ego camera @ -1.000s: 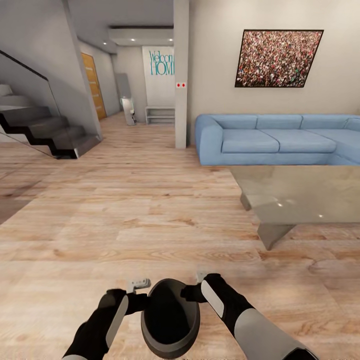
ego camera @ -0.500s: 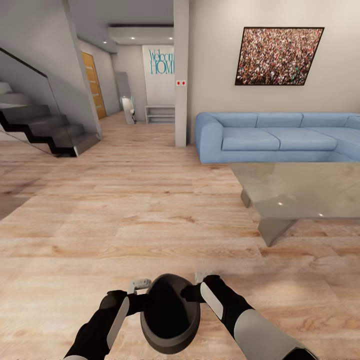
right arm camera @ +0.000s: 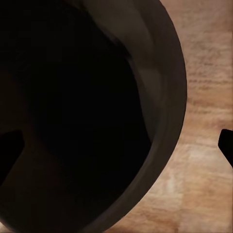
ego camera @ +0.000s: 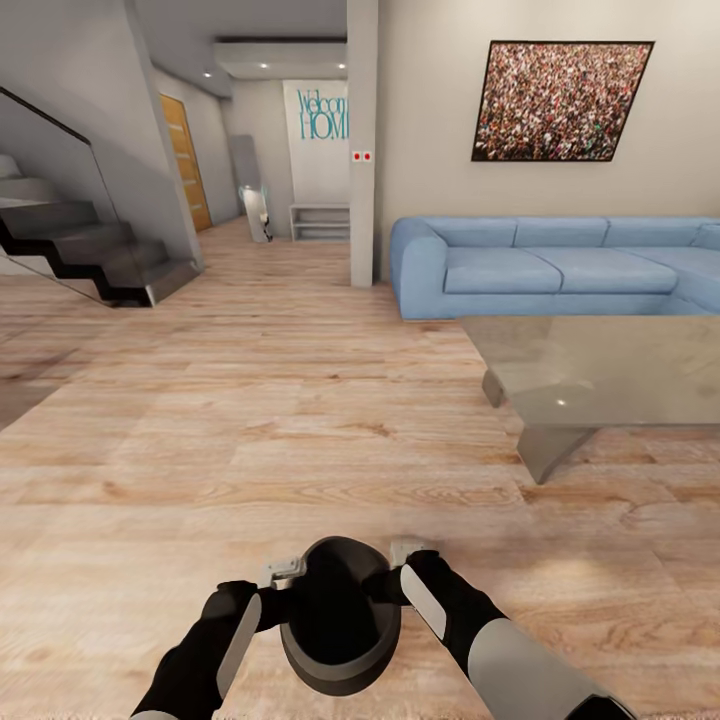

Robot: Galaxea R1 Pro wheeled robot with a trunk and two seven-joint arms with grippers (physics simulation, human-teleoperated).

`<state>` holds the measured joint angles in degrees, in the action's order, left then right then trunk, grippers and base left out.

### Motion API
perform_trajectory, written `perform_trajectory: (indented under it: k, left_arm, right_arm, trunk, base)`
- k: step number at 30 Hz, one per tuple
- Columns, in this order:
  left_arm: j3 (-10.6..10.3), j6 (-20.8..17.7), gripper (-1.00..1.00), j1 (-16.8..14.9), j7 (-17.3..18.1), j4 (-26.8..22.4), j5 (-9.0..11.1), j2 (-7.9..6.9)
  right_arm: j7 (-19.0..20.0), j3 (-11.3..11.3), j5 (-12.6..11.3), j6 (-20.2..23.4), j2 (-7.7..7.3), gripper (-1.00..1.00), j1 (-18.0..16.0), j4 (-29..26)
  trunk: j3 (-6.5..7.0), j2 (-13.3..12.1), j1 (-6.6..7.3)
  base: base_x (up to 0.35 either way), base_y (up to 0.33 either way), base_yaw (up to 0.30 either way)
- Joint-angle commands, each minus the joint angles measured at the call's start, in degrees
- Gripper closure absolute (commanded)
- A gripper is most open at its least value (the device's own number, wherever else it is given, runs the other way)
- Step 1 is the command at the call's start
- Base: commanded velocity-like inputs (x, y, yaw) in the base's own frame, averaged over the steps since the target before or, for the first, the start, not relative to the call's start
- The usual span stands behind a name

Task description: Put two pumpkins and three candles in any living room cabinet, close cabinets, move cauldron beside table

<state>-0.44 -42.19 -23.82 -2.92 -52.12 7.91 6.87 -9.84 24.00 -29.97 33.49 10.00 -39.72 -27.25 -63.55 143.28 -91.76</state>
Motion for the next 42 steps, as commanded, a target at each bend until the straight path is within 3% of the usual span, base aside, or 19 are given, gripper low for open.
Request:
perform_trajectory:
  k: [1,14,20,36,42]
  left_arm:
    - [0.00,0.00,-1.00,0.00,0.01,0.00,0.00,0.04]
    - [0.00,0.01,-1.00,0.00,0.02,0.00,0.00,0.08]
    - [0.00,2.17,-1.00,0.00,-0.08,0.31,0.00,0.08]
    - [0.00,3.27,-1.00,0.00,-0.16,1.46,0.00,0.08]
    - [0.00,3.28,-1.00,-0.02,-0.16,1.42,0.00,0.08]
  right_arm:
    - [0.00,0.03,0.00,0.00,0.00,-1.00,0.00,0.00]
    - [-0.03,0.08,0.01,-1.31,0.00,-1.00,0.01,0.13]
    - [-1.52,2.20,0.00,-2.03,0.00,-1.00,0.02,0.26]
    - [-1.85,2.63,0.00,-2.41,0.00,-1.00,0.00,0.26]
    - [-1.85,2.63,0.00,-2.46,0.00,-1.00,0.00,0.26]
  trunk:
    - [-0.23,0.02,-0.02]
    - [-3.11,0.19,-0.36]
    - [-4.44,0.27,-0.51]
    - [-7.98,0.49,-0.92]
    - [-7.98,0.49,-0.92]
  base:
    - [0.000,0.000,0.000]
    - [0.000,0.000,0.000]
    - [0.000,0.000,0.000]
    - [0.000,0.000,0.000]
    - [0.000,0.000,0.000]
